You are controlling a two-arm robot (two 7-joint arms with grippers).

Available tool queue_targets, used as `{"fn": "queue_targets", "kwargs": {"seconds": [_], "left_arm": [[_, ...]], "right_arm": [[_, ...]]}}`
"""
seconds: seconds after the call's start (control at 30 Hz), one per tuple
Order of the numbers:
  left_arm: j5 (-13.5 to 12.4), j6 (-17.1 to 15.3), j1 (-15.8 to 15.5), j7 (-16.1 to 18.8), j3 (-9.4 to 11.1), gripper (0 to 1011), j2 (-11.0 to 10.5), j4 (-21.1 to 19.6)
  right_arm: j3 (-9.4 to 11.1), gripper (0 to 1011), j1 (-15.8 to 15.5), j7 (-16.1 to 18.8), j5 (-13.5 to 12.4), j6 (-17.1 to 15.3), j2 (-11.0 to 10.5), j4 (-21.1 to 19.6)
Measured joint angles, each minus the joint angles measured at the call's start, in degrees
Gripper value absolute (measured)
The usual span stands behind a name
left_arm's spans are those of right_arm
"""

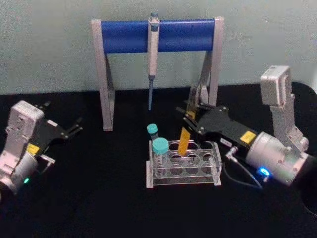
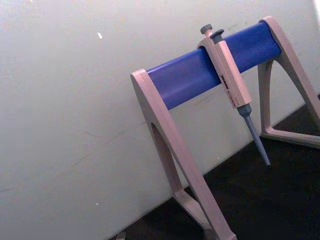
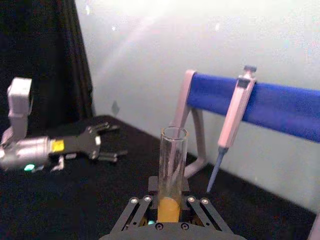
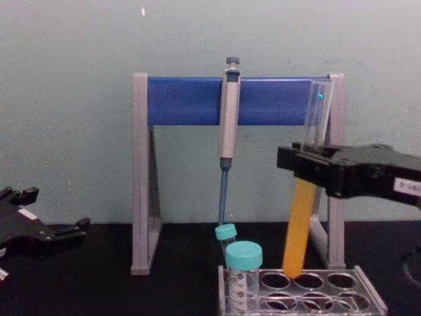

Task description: Pick up the test tube from the test tube rack, shake it, then place it back into the test tube rack.

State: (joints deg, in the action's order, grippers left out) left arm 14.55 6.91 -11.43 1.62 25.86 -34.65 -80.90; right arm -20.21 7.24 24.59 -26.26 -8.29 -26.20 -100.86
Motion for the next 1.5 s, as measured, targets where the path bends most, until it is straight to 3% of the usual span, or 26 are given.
{"fn": "queue_targets", "kwargs": {"seconds": [0.2, 0.3, 0.93, 1.3, 1.5], "left_arm": [[0.0, 0.0, 0.0, 0.0, 0.0, 1001, 0.0, 0.0], [0.0, 0.0, 0.0, 0.0, 0.0, 1001, 0.0, 0.0], [0.0, 0.0, 0.0, 0.0, 0.0, 1001, 0.0, 0.0], [0.0, 0.0, 0.0, 0.0, 0.0, 1001, 0.0, 0.0], [0.0, 0.0, 0.0, 0.0, 0.0, 1001, 0.0, 0.0]], "right_arm": [[-0.91, 233, 2.36, -2.92, 1.23, 2.34, 2.51, 3.06], [-1.01, 233, 3.63, -5.27, 3.15, 3.34, 3.87, 5.04], [0.97, 232, 3.83, -6.73, 5.85, 2.92, 4.96, 6.36], [4.16, 232, -0.18, -7.52, 7.35, 1.17, 1.73, 2.17], [5.15, 233, -3.07, -4.36, 5.82, -0.95, -1.35, -1.39]]}}
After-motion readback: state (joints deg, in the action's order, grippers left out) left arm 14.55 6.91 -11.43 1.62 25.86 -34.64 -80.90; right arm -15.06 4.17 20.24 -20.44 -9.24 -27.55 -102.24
